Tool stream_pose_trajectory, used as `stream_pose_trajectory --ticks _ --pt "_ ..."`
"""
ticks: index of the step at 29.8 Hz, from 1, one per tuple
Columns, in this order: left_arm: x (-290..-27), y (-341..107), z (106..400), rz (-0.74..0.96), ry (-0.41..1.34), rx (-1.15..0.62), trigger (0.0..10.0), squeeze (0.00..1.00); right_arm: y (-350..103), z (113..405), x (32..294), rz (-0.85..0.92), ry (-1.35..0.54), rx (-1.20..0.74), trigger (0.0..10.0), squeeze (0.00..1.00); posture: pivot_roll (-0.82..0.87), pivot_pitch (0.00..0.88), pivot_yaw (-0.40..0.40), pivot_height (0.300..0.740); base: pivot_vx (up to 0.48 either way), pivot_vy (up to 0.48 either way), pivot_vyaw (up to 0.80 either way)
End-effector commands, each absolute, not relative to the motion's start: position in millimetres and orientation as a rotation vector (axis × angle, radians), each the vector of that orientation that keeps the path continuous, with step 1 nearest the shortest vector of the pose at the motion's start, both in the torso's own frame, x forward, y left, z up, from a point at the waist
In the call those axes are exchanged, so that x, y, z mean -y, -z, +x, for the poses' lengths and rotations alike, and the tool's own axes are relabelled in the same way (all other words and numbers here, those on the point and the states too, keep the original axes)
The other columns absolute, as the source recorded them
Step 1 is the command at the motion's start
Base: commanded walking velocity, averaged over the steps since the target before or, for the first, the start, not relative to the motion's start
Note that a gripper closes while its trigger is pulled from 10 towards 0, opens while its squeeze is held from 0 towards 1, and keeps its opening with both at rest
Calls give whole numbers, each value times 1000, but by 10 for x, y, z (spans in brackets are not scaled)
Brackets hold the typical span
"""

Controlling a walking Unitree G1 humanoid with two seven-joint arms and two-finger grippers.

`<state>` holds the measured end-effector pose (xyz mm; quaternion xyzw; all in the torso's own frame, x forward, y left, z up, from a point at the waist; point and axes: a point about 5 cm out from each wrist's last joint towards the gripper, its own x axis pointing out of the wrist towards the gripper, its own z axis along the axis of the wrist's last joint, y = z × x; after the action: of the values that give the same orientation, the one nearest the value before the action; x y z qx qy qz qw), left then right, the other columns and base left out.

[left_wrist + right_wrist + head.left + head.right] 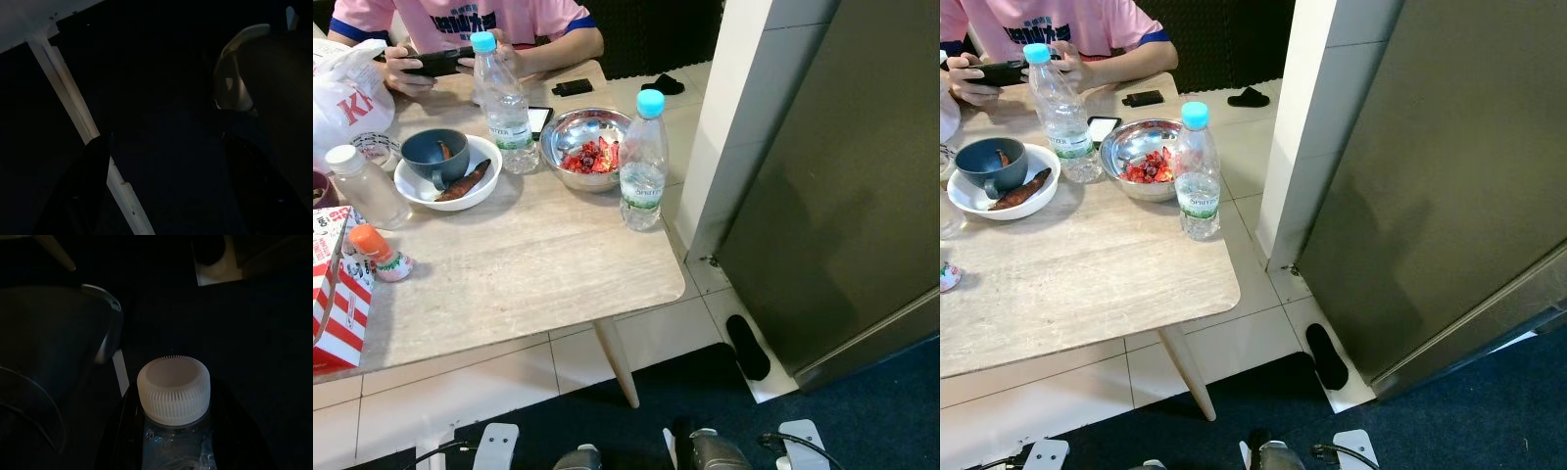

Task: Restocking fridge

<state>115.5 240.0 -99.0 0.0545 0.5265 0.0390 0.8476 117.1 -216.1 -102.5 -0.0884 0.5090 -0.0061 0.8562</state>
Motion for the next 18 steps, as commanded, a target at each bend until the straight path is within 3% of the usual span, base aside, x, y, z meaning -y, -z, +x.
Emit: stream_pose_trajectory --ticks 1,7,18 --pt "-2308 1035 1083 103 -65 -1139 10000 0 1034 1112 2209 -176 36 -1087 10000 0 -34 160 -48 740 0 0 0" --pt "-2302 1031 1105 102 -65 -1135 10000 0 1034 1116 2208 -177 36 -1087 10000 0 -34 161 -49 740 0 0 0" --pt "-2358 1022 1084 103 -70 -1135 10000 0 1032 1123 2211 -174 36 -1087 10000 0 -34 159 -49 740 -226 0 0"
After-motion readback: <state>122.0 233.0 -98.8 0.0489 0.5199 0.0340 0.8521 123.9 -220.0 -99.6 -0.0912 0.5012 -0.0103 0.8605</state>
